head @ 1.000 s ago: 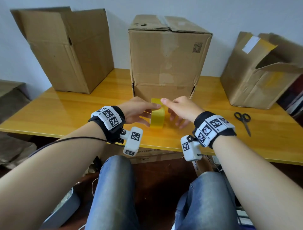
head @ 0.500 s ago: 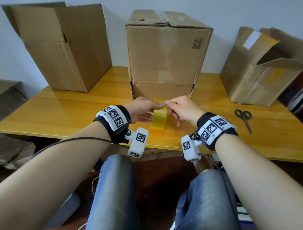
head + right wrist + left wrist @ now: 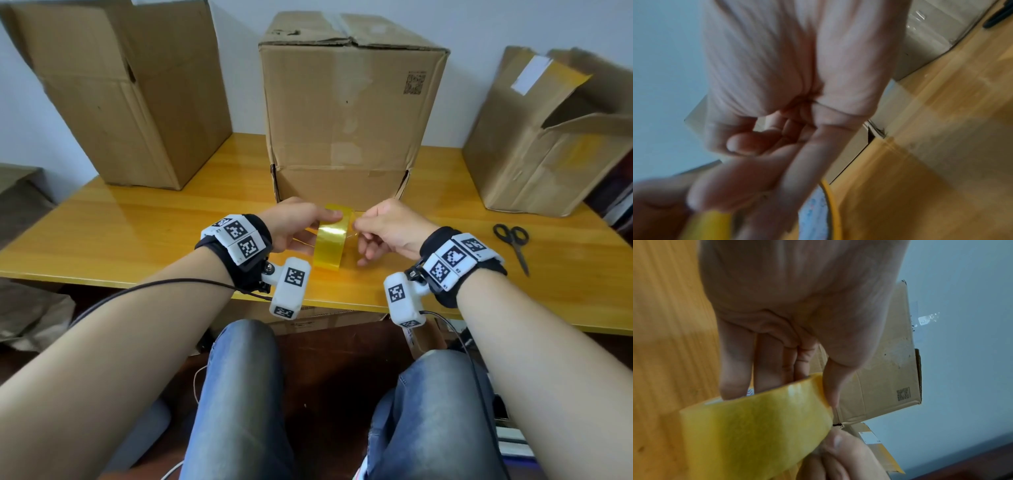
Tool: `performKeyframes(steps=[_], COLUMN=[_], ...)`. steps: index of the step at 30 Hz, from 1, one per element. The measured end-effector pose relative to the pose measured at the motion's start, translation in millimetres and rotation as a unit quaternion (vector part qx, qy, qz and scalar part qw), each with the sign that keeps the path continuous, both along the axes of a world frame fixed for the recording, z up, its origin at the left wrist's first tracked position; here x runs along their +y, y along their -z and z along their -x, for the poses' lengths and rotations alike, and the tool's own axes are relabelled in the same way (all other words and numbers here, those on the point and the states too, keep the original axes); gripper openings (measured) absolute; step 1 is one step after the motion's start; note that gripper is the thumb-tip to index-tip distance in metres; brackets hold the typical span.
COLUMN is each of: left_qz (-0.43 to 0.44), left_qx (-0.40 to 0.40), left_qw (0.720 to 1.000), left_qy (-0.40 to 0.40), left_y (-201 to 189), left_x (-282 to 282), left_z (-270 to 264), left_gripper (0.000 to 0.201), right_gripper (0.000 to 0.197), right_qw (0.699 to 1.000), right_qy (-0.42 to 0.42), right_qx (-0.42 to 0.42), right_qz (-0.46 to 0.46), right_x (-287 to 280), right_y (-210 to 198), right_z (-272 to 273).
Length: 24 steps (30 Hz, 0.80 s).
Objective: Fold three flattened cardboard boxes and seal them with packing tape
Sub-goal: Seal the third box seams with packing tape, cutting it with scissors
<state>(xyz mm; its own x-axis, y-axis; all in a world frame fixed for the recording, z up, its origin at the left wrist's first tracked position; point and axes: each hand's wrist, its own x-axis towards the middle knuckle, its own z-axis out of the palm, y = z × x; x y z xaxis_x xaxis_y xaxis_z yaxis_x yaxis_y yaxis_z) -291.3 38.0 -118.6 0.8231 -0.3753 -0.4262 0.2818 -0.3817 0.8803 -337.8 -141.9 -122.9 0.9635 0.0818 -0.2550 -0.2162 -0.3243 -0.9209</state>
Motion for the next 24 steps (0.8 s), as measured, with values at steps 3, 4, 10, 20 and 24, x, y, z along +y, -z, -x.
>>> performKeyframes(steps=[3,4,10,20,24], left_qz=[0.004,0.007,0.011,0.006,0.011], left_qx=[0.003,0.004,0.008,0.021,0.022], left_qw=[1.000,1.000,1.000,1.000,0.999], left_qy=[0.003,0.003,0.007,-0.017,-0.021], left_y=[1,1,0,0,2], left_x=[1,2,-1,0,1], left_z=[-1,0,2,1,0], left_gripper=[0.036,0.036,0.038,0.034,0.035], right_gripper=[0.033,0.033,0.025,0.029,0.016], right_qw=[0.998,0.996,0.975,0.996,0.979], right_qy=[-0.017,-0.026,-0.059,0.077,0.152], right_qx=[-0.015,-0.021,-0.016,-0.046,-0.046], right_qz=[0.057,0.085,0.216,0.020,-0.127], right_x=[-1,-1,-1,1,9], right_y=[-3,-5,-14,8,17], right_z=[-1,-2,-4,4,6])
